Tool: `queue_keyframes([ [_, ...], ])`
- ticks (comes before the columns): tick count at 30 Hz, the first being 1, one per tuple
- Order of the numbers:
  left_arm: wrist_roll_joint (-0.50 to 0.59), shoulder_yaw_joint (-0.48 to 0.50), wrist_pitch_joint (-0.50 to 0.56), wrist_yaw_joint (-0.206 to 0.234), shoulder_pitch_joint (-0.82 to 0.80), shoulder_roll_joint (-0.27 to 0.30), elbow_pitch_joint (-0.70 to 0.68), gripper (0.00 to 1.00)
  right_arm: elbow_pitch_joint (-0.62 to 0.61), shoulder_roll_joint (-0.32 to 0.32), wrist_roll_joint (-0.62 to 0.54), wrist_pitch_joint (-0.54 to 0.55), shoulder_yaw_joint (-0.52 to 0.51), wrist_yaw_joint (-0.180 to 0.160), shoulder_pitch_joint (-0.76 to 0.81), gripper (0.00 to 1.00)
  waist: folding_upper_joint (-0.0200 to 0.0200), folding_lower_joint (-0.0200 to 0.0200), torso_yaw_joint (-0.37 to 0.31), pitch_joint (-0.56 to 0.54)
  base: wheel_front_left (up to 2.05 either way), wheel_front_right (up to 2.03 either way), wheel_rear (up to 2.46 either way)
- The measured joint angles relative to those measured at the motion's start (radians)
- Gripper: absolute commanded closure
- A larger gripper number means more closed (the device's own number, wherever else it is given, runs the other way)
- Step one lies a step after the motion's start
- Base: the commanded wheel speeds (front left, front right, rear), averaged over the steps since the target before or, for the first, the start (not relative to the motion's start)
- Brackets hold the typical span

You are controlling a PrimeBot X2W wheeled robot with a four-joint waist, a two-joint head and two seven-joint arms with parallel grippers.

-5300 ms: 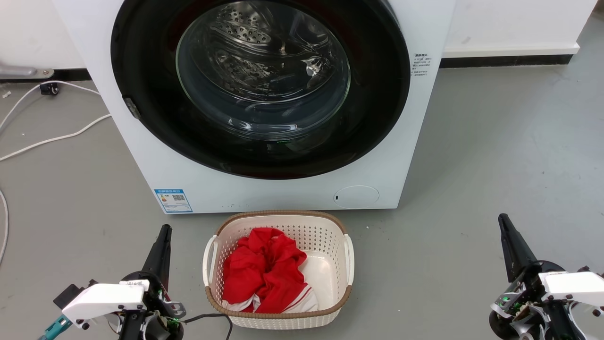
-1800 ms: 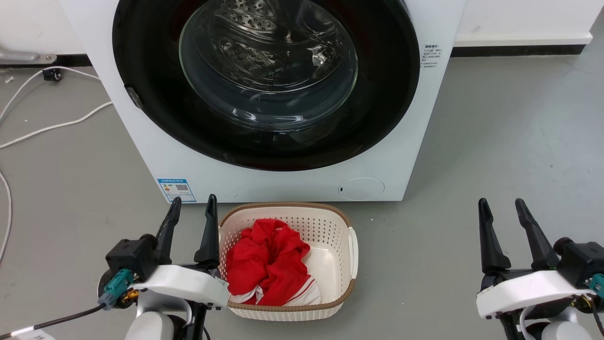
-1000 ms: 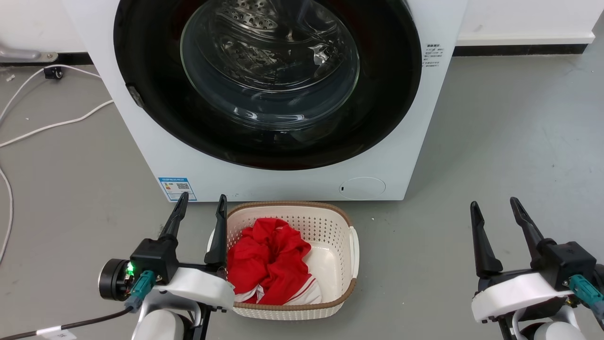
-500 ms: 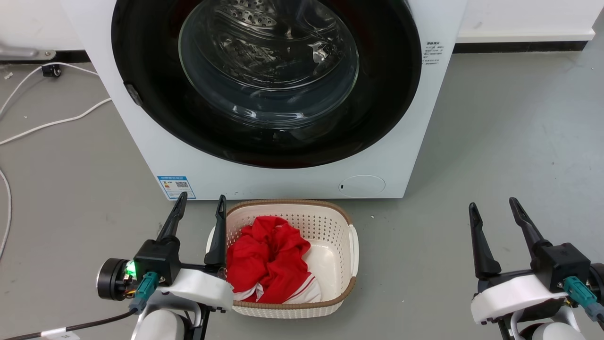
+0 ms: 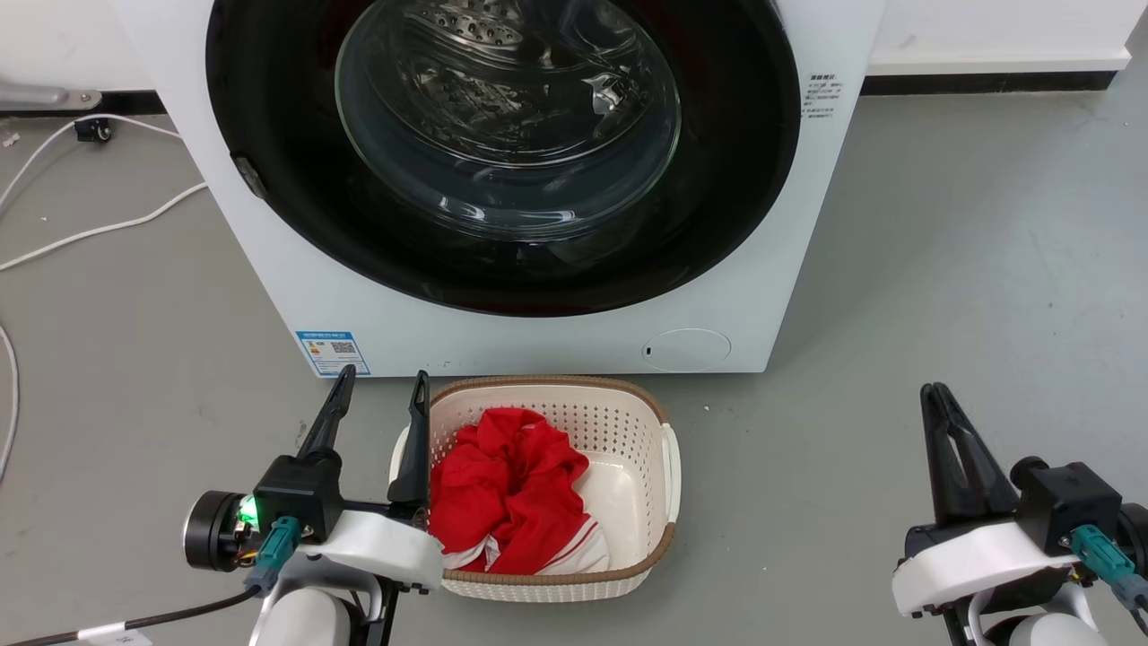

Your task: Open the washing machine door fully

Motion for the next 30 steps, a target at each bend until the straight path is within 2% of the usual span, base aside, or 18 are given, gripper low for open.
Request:
queue_keyframes([
  [5,0.000,0.002,0.000,0.000,0.000,0.000,0.000,0.00,0.009,0.000,0.040,-0.009,0.003,0.000,-0.002,1.00,0.0000,0.0000,-0.003,0.002,0.00,0.00,0.00],
  [14,-0.008,0.004,0.000,0.000,0.000,0.000,-0.002,0.00,0.038,0.000,0.286,-0.041,-0.006,0.000,-0.008,1.00,0.0000,0.0000,-0.005,0.006,0.00,0.00,0.00],
  [18,-0.015,0.005,0.000,0.000,-0.001,0.000,-0.006,0.00,0.071,0.000,0.616,-0.068,-0.002,0.000,-0.030,1.00,0.0000,0.0000,-0.007,0.016,0.00,0.00,0.00],
  [19,-0.015,0.005,0.000,0.000,-0.001,0.000,-0.006,0.00,0.071,0.000,0.616,-0.068,-0.002,0.000,-0.030,1.00,0.0000,0.0000,-0.007,0.016,0.00,0.00,0.00],
  [20,-0.015,0.003,0.000,0.000,-0.004,0.000,-0.011,0.00,0.087,0.000,0.812,-0.076,0.012,0.000,-0.043,1.00,0.0000,0.0000,-0.007,0.023,0.00,0.00,0.00],
  [24,-0.015,0.000,0.000,-0.001,-0.017,0.000,-0.027,0.00,0.066,0.001,1.217,-0.085,0.030,0.000,-0.088,1.00,0.0000,0.0000,-0.004,0.047,0.00,0.00,0.00],
  [30,-0.018,0.009,0.000,-0.001,-0.048,0.000,-0.053,0.00,0.021,0.002,1.611,-0.018,-0.012,0.000,-0.189,1.00,0.0000,0.0000,-0.007,0.105,0.00,0.00,0.00],
])
